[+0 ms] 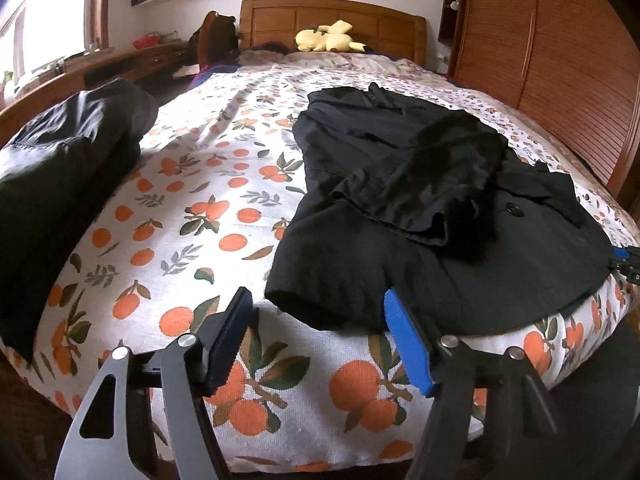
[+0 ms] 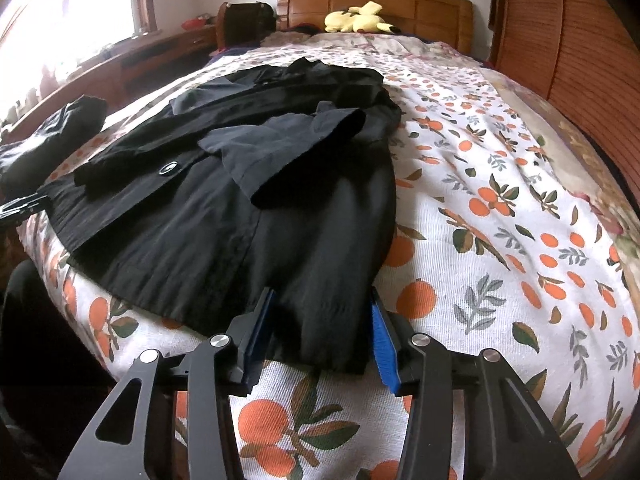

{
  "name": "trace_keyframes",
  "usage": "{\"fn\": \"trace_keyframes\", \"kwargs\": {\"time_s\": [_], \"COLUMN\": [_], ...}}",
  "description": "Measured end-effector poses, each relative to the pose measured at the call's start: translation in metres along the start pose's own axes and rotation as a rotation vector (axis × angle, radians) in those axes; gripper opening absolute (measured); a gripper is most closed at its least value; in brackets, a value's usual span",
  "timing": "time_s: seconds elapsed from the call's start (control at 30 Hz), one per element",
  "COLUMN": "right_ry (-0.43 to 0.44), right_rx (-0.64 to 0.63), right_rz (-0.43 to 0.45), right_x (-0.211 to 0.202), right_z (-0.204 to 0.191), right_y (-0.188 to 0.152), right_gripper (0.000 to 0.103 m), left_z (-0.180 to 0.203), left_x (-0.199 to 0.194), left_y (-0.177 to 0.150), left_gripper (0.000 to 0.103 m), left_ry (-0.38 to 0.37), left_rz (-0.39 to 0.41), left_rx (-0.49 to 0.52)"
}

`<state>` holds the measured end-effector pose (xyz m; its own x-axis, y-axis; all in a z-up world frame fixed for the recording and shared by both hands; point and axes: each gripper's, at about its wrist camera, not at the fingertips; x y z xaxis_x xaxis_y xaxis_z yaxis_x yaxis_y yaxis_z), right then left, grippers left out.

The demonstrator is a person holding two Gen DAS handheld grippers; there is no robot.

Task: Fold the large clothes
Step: 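Grasp the coat hem with both tools, then lift the hem with both tools and fold it up toward the collar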

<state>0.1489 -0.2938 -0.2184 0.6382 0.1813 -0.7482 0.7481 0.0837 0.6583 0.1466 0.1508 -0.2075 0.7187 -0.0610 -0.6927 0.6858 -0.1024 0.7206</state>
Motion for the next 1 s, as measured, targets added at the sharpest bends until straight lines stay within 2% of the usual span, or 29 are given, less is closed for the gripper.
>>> {"fn": "trace_keyframes", "kwargs": {"time_s": [0.17,0.2,0.23,0.27,0.3,0.33,0.37,0.4,0.5,0.8,1.0], "right_ry": [-0.002,-0.002,0.000,0.000,-0.002,0.005,0.014,0.025,0.041,0.067,0.061], "right_rx": [0.000,0.001,0.002,0.002,0.003,0.007,0.009,0.011,0.017,0.035,-0.010], "right_rz": [0.001,0.001,0.001,0.001,0.001,0.002,0.001,0.001,0.030,0.211,0.304], "right_x": [0.000,0.000,0.000,0.000,0.000,0.000,0.000,-0.001,-0.009,-0.086,-0.160], "right_z": [0.000,0.000,0.000,0.000,0.000,0.000,0.000,0.001,0.001,-0.002,-0.011], "right_y": [0.000,0.000,0.000,0.000,0.000,0.000,0.001,0.003,0.010,0.047,0.050], "right_gripper": [0.044,0.044,0.044,0.043,0.040,0.035,0.024,0.018,0.010,0.007,0.007], "left_z": [-0.004,-0.005,-0.005,-0.006,-0.006,-0.006,-0.005,-0.005,-0.003,0.026,0.040], "left_x": [0.004,0.004,0.005,0.006,0.006,0.007,0.008,0.008,-0.004,-0.103,-0.183], "left_y": [0.003,0.004,0.005,0.007,0.008,0.010,0.013,0.015,0.025,0.074,0.072], "left_gripper": [0.067,0.057,0.054,0.046,0.036,0.031,0.021,0.008,0.005,0.004,0.003], "left_ry": [-0.012,-0.023,-0.036,-0.049,-0.063,-0.071,-0.081,-0.076,-0.104,-0.061,-0.043], "left_rz": [0.000,0.001,-0.001,0.001,-0.002,-0.005,-0.009,-0.013,0.011,0.228,0.345], "left_rx": [-0.025,-0.029,-0.034,-0.044,-0.051,-0.054,-0.059,-0.061,-0.077,0.000,0.016]}}
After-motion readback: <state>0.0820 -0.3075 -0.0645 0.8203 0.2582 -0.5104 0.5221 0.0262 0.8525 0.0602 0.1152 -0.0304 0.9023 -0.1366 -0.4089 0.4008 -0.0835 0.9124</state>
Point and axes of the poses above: each gripper's, at about its wrist camera, not at the fingertips, and x roughly the way its jaws point, z to its right, y to its top, and after that the axes turned 7 degrees about x, right-handed
